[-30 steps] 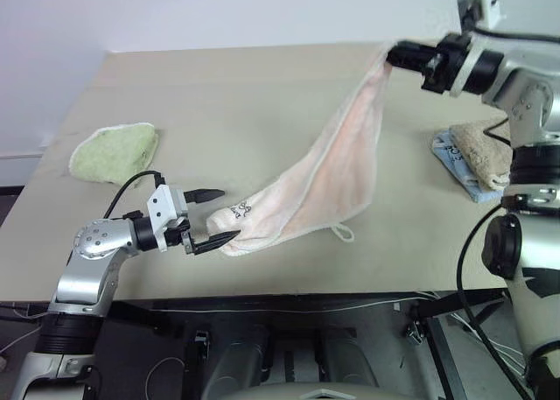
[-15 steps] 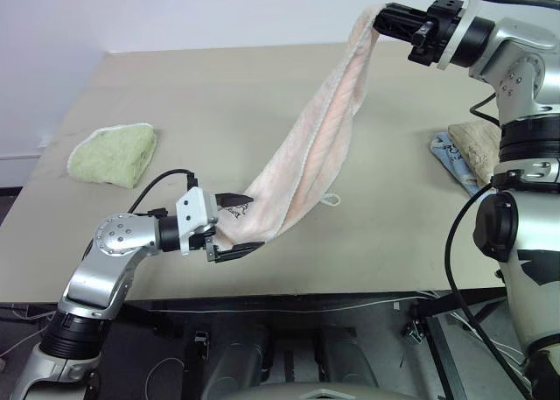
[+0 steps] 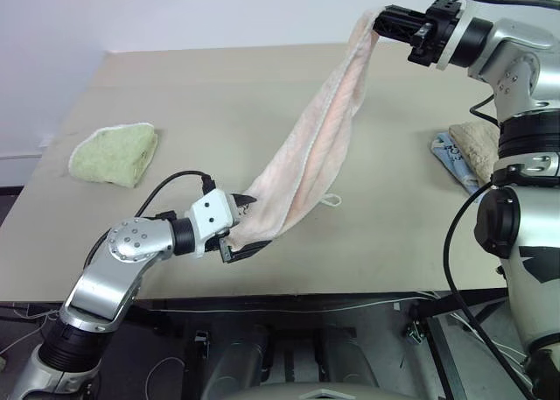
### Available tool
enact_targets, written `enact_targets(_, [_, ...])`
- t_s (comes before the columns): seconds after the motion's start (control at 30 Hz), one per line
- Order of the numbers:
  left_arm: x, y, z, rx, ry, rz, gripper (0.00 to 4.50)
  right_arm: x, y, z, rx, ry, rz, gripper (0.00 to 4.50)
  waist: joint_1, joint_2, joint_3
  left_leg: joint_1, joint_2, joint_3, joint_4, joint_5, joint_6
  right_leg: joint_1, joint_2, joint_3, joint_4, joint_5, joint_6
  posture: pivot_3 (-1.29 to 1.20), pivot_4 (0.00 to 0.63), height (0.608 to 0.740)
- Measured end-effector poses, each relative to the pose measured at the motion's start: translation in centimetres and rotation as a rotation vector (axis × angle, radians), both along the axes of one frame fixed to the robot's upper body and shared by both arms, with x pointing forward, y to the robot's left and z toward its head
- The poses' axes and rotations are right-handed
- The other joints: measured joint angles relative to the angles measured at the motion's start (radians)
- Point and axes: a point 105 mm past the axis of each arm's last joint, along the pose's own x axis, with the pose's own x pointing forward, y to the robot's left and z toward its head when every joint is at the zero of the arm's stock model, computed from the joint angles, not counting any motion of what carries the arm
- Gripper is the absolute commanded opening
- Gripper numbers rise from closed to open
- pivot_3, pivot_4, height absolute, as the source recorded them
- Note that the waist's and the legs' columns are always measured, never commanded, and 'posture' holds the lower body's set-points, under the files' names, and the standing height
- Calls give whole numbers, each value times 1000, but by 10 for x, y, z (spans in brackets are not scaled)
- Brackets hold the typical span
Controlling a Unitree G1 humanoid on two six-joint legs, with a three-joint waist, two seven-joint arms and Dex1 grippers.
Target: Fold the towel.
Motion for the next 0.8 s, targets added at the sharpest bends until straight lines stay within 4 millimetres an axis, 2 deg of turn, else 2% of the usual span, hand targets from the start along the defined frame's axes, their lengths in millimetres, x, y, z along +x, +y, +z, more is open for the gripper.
enact_targets(0.27, [-5, 8, -15, 111, 56, -19, 4500, 0, 0, 0, 0, 1, 1, 28, -1, 0, 0, 0, 0, 0, 0, 0, 0, 0, 0, 0, 0, 0, 0, 0, 150, 740])
enact_targets(0.5, [-8, 7, -28, 168, 70, -41, 4500, 1, 0, -1, 0, 9, -5, 28, 0, 0, 0, 0, 0, 0, 0, 0, 0, 0, 0, 0, 0, 0, 0, 0, 150, 740])
enact_targets(0.73, [-10, 8, -49, 199, 86, -39, 4500, 1, -1, -1, -5, 13, -15, 28, 0, 0, 0, 0, 0, 0, -1, 0, 0, 0, 0, 0, 0, 0, 0, 0, 150, 740])
enact_targets(0.8, [-10, 8, -51, 195, 88, -42, 4118, 1, -1, -1, -6, 12, -16, 0, 1, 0, 0, 0, 0, 0, -1, 0, 0, 0, 0, 0, 0, 0, 0, 0, 150, 740])
